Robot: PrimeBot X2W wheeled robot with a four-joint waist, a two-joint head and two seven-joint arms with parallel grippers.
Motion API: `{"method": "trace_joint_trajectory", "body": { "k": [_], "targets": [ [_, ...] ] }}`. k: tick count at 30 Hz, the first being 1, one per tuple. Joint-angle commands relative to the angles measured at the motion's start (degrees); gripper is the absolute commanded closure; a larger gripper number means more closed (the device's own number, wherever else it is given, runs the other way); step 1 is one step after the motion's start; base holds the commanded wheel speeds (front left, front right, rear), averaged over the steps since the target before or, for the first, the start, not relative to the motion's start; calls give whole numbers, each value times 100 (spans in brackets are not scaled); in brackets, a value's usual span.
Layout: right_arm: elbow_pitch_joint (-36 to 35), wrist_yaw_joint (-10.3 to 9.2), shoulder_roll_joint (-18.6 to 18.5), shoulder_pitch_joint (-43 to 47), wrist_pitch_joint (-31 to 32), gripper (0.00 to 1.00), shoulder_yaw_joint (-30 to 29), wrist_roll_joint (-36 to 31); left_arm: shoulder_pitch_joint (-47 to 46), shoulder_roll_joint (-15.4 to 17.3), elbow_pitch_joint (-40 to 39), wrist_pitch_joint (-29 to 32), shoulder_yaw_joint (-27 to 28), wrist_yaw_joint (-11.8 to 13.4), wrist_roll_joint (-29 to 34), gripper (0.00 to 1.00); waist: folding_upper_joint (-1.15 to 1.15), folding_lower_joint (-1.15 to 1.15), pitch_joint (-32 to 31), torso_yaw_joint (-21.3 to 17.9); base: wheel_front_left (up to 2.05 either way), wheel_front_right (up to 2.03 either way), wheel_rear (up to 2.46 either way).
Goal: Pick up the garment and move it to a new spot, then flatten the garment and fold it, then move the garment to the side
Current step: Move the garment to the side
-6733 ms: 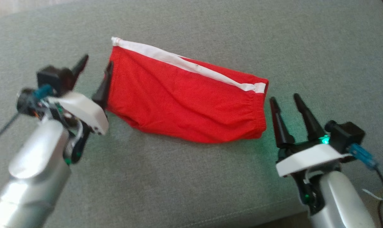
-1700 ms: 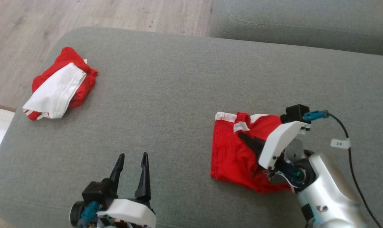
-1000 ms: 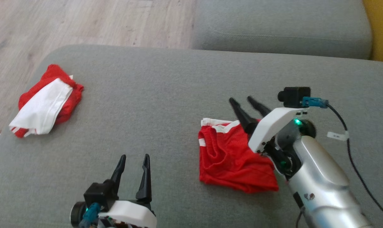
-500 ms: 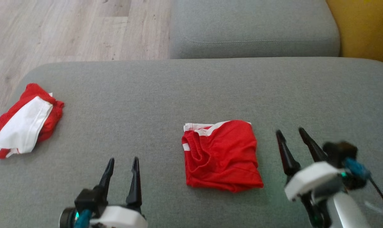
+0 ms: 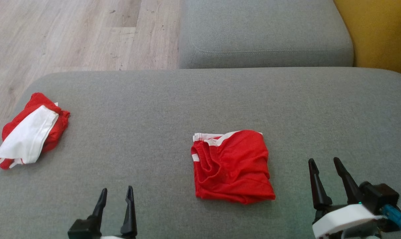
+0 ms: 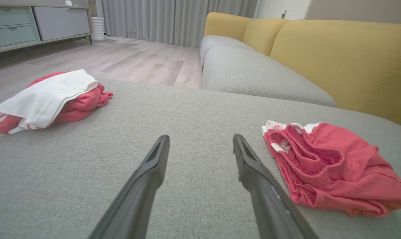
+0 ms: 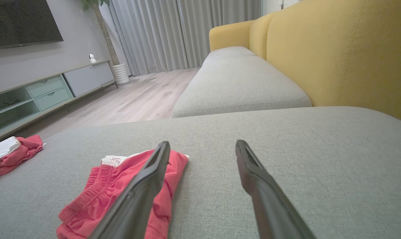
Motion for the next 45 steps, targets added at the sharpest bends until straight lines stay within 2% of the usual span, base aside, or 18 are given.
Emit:
{"method": "trace_joint_trajectory", "body": {
  "k": [1, 18, 22, 26, 30, 37, 40, 45],
  "targets": [
    [-199, 42, -33, -134, -101, 0, 107, 55, -213, 103, -172, -86, 302, -10, -18, 0, 0, 0, 1, -1, 0, 0, 0],
    [-46, 42, -32, -74, -54, 0, 134, 65, -237, 38, -156, -98, 399, -31, 80, 0, 0, 0, 63, 10, 0, 0, 0],
    [-26, 42, -32, -141, 118, 0, 158, 60, -258, 22, -174, -98, 389, -21, 101, 0, 0, 0, 98, 32, 0, 0, 0],
    [-64, 42, -32, -527, 552, 0, 110, 77, -296, 4, -188, -99, 378, -20, 122, 0, 0, 0, 158, 74, 0, 0, 0],
    [12, 42, -32, -1133, 1408, 0, 4, 245, -349, -40, -160, -100, 353, -49, 148, 0, 0, 0, 231, 171, 0, 0, 0],
    [660, 42, -31, -2007, 2796, 0, -200, 381, -431, -141, -144, -100, 354, -39, 171, 0, 0, 0, 460, 531, 0, 0, 0],
    [1070, 42, -31, -2250, 3144, 0, -326, 433, -474, -190, -127, -101, 393, -41, 182, 0, 0, 0, 604, 724, 0, 0, 0],
    [1731, 42, -31, -2515, 3367, 0, -507, 473, -546, -291, -66, -102, 483, -101, 235, 0, 0, 0, 793, 1024, 0, 0, 0]
  ]
}}
